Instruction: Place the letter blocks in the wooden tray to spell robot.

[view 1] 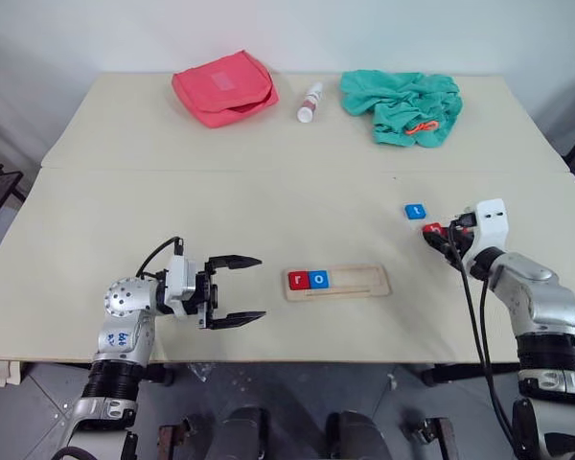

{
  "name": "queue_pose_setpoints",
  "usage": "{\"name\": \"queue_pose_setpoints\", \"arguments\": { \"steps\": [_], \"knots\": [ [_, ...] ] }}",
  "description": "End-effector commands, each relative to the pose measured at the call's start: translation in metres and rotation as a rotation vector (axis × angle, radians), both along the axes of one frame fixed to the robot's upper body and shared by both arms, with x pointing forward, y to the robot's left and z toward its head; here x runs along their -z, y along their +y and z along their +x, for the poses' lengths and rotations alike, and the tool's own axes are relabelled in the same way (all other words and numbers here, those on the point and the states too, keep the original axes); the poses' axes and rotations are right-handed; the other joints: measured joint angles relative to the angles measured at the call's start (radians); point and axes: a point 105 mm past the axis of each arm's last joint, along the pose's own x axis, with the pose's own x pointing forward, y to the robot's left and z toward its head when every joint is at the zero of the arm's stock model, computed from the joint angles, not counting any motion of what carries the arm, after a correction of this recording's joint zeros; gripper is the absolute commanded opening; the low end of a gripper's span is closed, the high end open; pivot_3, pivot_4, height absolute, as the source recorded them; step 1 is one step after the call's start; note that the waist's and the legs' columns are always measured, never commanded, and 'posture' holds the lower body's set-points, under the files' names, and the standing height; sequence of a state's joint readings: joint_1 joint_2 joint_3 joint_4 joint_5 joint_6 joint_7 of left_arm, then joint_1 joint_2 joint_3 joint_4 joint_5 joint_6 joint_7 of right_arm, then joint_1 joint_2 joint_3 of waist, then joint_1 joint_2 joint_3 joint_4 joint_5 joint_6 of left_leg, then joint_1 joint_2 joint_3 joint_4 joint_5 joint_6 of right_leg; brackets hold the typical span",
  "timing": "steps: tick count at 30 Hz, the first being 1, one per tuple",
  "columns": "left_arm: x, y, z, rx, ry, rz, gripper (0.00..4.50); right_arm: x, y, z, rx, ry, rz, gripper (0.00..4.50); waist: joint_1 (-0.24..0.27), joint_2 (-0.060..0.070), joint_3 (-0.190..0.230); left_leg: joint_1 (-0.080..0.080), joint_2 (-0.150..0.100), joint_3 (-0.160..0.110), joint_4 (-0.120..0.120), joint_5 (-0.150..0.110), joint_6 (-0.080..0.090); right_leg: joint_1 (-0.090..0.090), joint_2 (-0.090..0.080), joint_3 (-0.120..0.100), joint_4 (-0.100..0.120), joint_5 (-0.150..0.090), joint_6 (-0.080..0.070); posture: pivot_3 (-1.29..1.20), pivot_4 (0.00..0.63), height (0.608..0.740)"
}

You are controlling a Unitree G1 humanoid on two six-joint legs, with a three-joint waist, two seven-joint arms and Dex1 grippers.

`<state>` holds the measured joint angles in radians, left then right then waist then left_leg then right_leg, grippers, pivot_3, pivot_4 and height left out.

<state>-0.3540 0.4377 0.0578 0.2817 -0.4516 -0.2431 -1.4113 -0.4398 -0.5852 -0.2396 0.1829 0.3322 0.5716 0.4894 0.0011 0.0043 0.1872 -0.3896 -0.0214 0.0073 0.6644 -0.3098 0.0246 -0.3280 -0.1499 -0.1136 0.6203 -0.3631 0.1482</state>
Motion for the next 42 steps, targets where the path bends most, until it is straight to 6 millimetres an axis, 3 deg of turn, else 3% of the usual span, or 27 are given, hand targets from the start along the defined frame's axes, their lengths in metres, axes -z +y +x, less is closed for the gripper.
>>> {"name": "queue_pose_setpoints", "arguments": {
  "steps": [1, 5, 10, 24, 33, 37, 42],
  "knots": [
    [-0.001, 0.013, -0.002, 0.000, -0.006, -0.006, 4.50, -0.032, 0.011, -0.026, 0.005, -0.107, 0.016, 1.46, 0.003, 0.000, 0.000, 0.000, 0.000, 0.000, 0.000, 0.000, 0.000, 0.000, 0.000, 0.000, 0.000, 0.000, 0.000, 0.00, 0.150, 0.740],
    [0.000, 0.021, -0.001, -0.012, 0.011, -0.008, 4.50, -0.029, 0.022, -0.057, 0.052, -0.100, 0.032, 1.46, 0.005, 0.000, 0.000, 0.000, 0.000, -0.001, 0.000, 0.000, 0.000, 0.000, 0.000, 0.000, 0.001, 0.000, 0.000, 0.00, 0.150, 0.740],
    [-0.003, 0.024, 0.002, 0.005, 0.001, -0.020, 4.50, -0.010, 0.030, -0.088, 0.149, -0.058, 0.073, 1.46, 0.010, 0.000, 0.000, 0.000, 0.000, 0.000, 0.000, 0.000, 0.000, -0.001, 0.000, 0.002, 0.001, 0.000, 0.000, 0.00, 0.150, 0.740],
    [-0.010, 0.016, 0.007, 0.030, -0.016, -0.035, 4.50, 0.005, 0.029, -0.090, 0.231, -0.040, 0.105, 1.46, 0.006, 0.000, 0.000, 0.001, -0.001, 0.002, -0.001, 0.000, 0.000, -0.002, 0.000, 0.004, 0.002, 0.000, 0.000, 0.00, 0.150, 0.740],
    [-0.010, 0.020, -0.003, 0.038, -0.011, -0.042, 4.50, 0.005, 0.034, -0.095, 0.167, -0.036, 0.085, 4.48, -0.001, 0.000, 0.000, 0.001, -0.001, 0.001, -0.001, 0.000, 0.000, -0.002, 0.000, 0.005, 0.002, 0.000, 0.000, 0.00, 0.150, 0.740],
    [-0.008, 0.024, -0.005, 0.031, -0.009, -0.032, 4.50, 0.000, 0.036, -0.096, 0.066, -0.026, 0.031, 4.48, -0.001, 0.000, 0.000, 0.001, -0.001, 0.001, -0.001, 0.000, 0.000, -0.002, 0.000, 0.005, 0.002, 0.000, 0.000, 0.00, 0.150, 0.740],
    [-0.007, 0.026, -0.006, 0.015, -0.012, -0.028, 4.50, -0.007, 0.030, -0.096, -0.143, 0.009, -0.156, 4.48, 0.000, 0.000, 0.000, 0.001, -0.001, 0.002, -0.001, 0.000, 0.000, -0.002, 0.000, 0.005, 0.001, 0.000, 0.000, 0.00, 0.150, 0.740]
  ]
}}
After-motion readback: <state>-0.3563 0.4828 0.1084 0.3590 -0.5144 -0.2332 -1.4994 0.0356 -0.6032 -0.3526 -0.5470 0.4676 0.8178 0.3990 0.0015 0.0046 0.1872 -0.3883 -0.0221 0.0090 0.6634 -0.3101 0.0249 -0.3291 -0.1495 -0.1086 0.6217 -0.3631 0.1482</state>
